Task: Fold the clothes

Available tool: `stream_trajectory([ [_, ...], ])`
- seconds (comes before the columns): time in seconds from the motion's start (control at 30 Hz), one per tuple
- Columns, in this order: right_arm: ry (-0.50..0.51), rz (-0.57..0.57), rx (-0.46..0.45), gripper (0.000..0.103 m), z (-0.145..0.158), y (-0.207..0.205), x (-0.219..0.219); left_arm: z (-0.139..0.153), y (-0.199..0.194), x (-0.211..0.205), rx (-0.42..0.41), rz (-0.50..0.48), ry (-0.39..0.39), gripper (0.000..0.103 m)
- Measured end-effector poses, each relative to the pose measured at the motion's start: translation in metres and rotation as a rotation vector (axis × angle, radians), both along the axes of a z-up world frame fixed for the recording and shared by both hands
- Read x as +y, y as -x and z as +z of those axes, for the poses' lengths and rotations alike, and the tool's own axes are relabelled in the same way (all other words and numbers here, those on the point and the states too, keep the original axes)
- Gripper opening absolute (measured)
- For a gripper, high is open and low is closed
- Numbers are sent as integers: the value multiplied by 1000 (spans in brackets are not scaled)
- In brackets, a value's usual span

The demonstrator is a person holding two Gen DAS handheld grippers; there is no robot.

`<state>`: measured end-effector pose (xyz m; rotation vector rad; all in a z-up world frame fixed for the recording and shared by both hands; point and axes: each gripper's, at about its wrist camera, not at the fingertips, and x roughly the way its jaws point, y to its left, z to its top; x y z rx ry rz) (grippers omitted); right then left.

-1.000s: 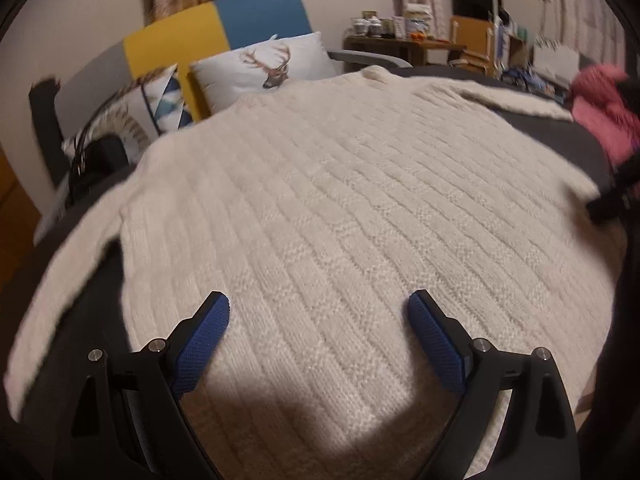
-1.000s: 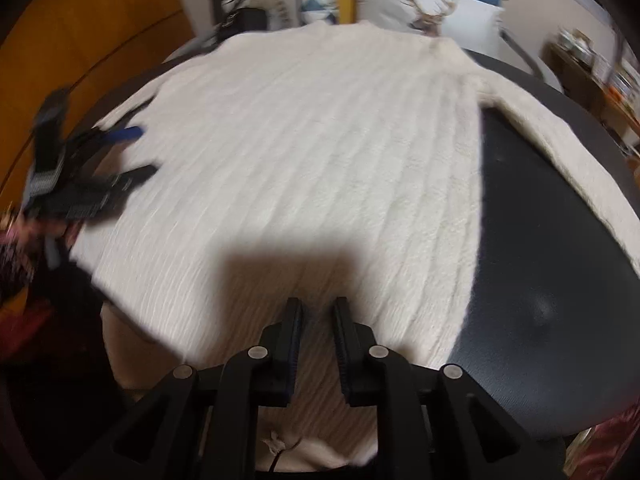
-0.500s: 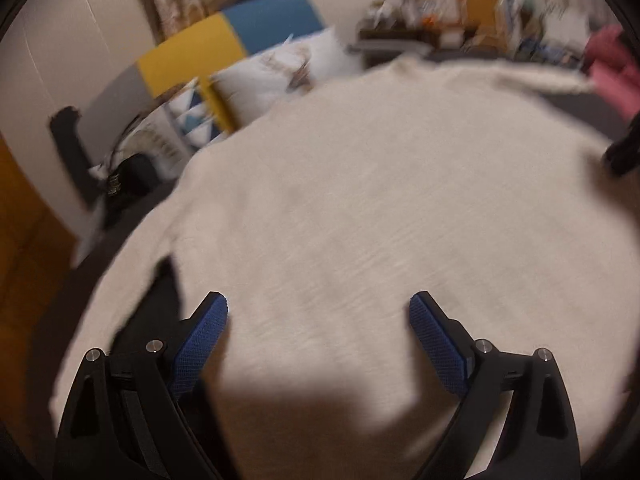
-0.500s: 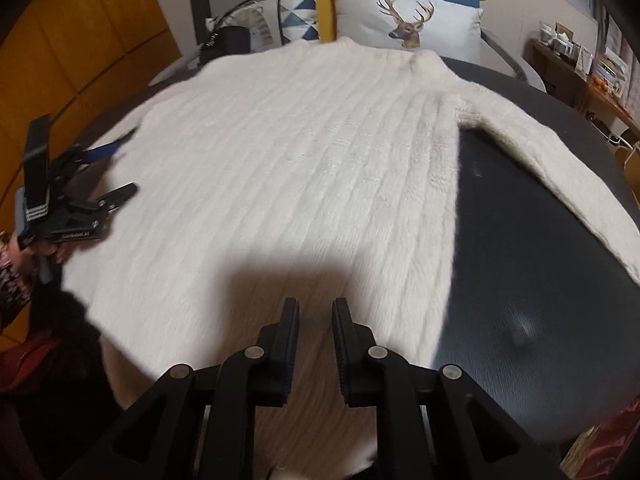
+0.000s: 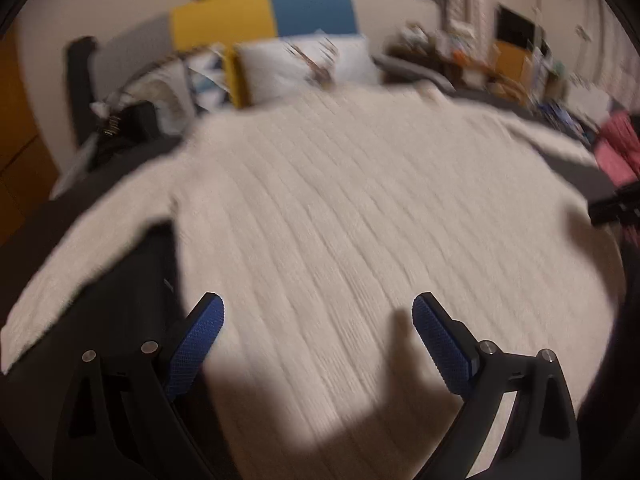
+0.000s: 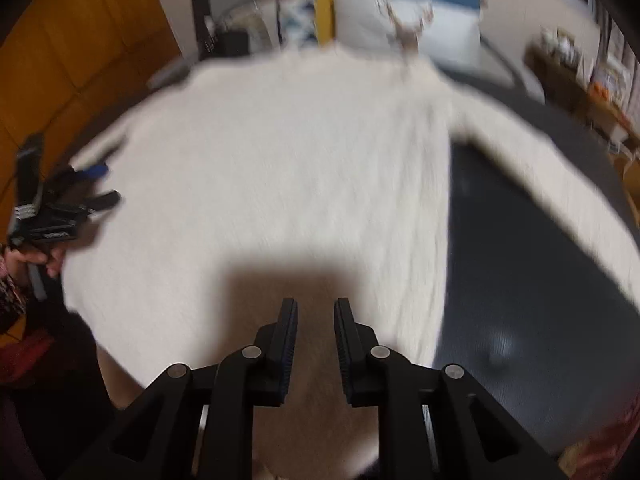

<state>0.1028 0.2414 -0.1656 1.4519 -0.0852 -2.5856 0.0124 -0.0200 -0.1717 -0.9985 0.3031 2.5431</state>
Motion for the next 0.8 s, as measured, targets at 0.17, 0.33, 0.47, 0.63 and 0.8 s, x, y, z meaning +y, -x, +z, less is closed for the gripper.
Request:
stream_trajectory([
  [0.17, -78, -100, 88, 20, 10, 49, 6, 22, 52, -1, 81, 149, -44, 97],
  [0.33, -68, -153, 67, 20, -8, 105, 23, -4, 101, 9, -17, 260, 21, 97],
  [0.47, -59, -196, 51, 20, -22, 149, 36, -31, 115, 7, -143, 288, 52, 100],
  [0.63, -116, -241, 18, 17, -34, 164, 54, -32, 111, 3, -134, 285, 47, 100],
  [0.8, -124, -254, 56, 18, -43, 157, 65, -29, 114, 6, -137, 286, 63, 101],
])
